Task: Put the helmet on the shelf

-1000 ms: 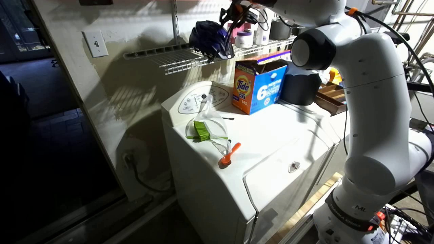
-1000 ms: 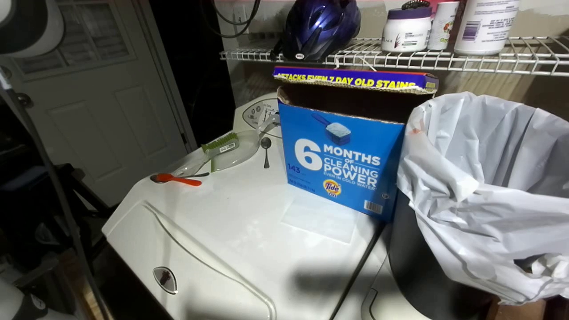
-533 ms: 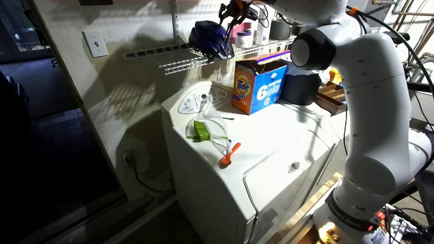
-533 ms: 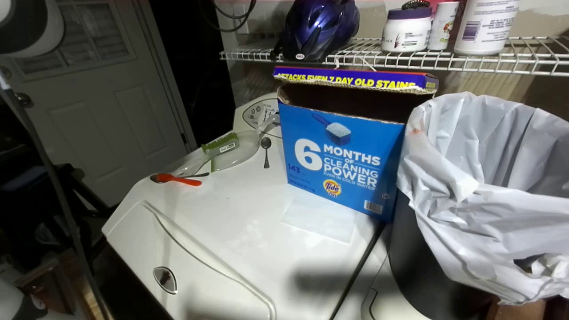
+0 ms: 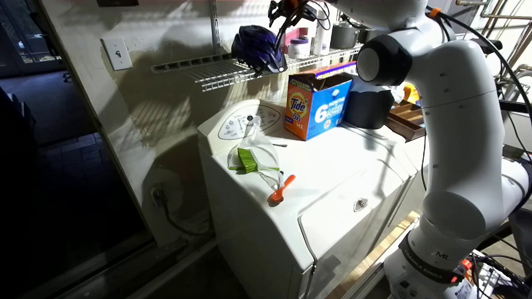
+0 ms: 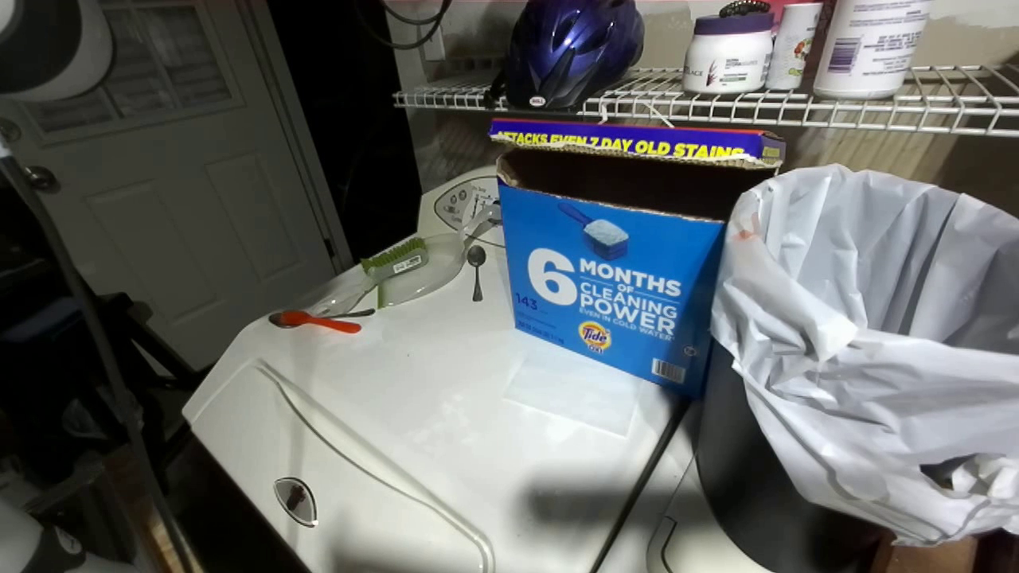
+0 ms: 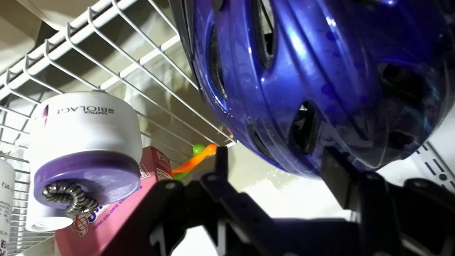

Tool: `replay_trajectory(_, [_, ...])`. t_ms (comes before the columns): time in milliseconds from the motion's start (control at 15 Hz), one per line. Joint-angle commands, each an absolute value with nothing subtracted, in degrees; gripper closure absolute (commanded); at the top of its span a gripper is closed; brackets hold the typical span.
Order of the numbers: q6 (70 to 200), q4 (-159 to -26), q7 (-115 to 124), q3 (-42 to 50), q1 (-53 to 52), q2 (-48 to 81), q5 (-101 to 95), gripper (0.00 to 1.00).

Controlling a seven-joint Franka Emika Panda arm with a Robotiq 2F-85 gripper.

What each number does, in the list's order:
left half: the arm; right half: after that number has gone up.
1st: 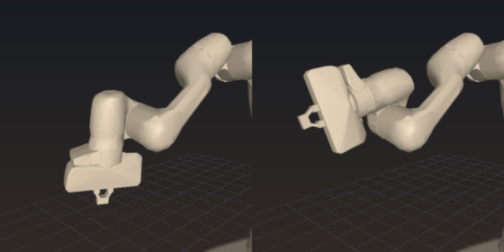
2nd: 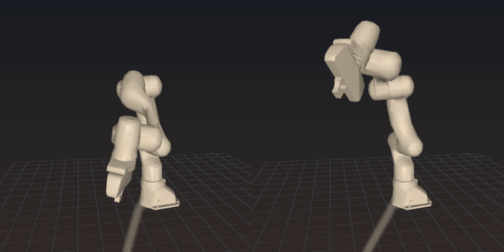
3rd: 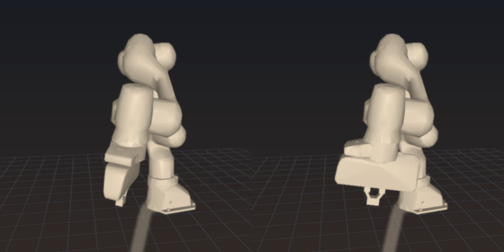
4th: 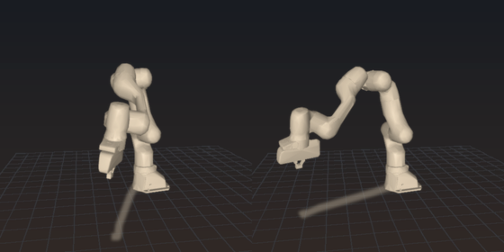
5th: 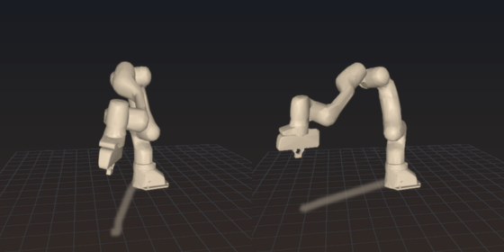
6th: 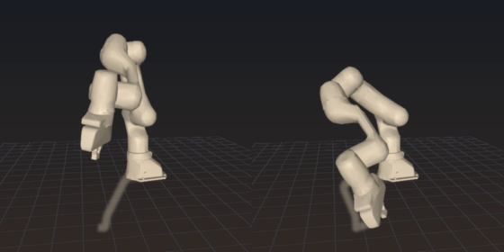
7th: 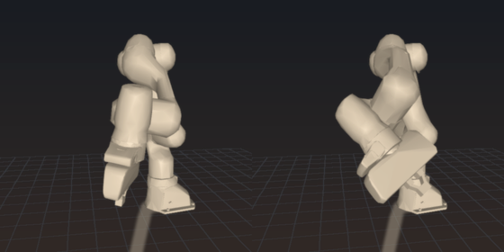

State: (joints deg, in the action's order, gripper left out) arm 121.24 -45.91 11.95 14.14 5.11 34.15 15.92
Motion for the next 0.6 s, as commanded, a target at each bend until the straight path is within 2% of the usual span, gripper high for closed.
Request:
replay_trajectory(0, [116.19,-48.19,13.31,15.65,3.39,30.49,13.2,0.01])
replay_trajectory(200, [113.38,-53.31,11.31,16.14,1.79,24.9,11.35,0.0])
replay_trajectory(533, [116.57,-66.1,10.04,17.78,-3.62,14.46,1.22,0.0])
